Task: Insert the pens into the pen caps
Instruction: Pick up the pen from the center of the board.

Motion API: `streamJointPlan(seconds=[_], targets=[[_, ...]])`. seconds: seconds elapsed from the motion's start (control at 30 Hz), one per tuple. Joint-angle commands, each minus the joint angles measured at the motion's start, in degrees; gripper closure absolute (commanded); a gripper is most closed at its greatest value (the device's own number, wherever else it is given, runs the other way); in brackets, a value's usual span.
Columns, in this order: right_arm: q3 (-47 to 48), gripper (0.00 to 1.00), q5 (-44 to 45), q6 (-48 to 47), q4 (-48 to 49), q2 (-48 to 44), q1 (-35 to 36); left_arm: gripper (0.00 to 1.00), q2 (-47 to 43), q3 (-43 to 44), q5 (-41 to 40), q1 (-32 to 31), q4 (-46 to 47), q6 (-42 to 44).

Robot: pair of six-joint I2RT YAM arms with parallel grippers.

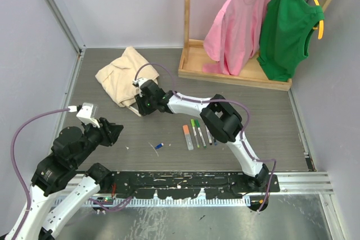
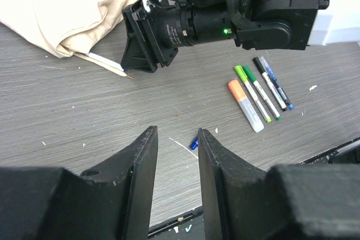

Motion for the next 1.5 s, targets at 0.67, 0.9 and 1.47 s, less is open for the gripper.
streamJointPlan(seconds=[0.67,0.9,1.47], targets=[[11.5,0.76,-1.4,-2.6,-7.1,8.0,-0.3,0.64,-0.2,0.2,-0.8,0.2,1.9,0.6],[8.5,0.79,2.4,-4.9,-9.2,6.3,0.2,0.64,0.2,0.0,-0.7,0.2,2.2,0.7],[7.6,0.82,13.2,-12.0,-15.2,5.9,2.4,0.64,0.9,-0.1,-0.8,0.2,2.4,0.8]])
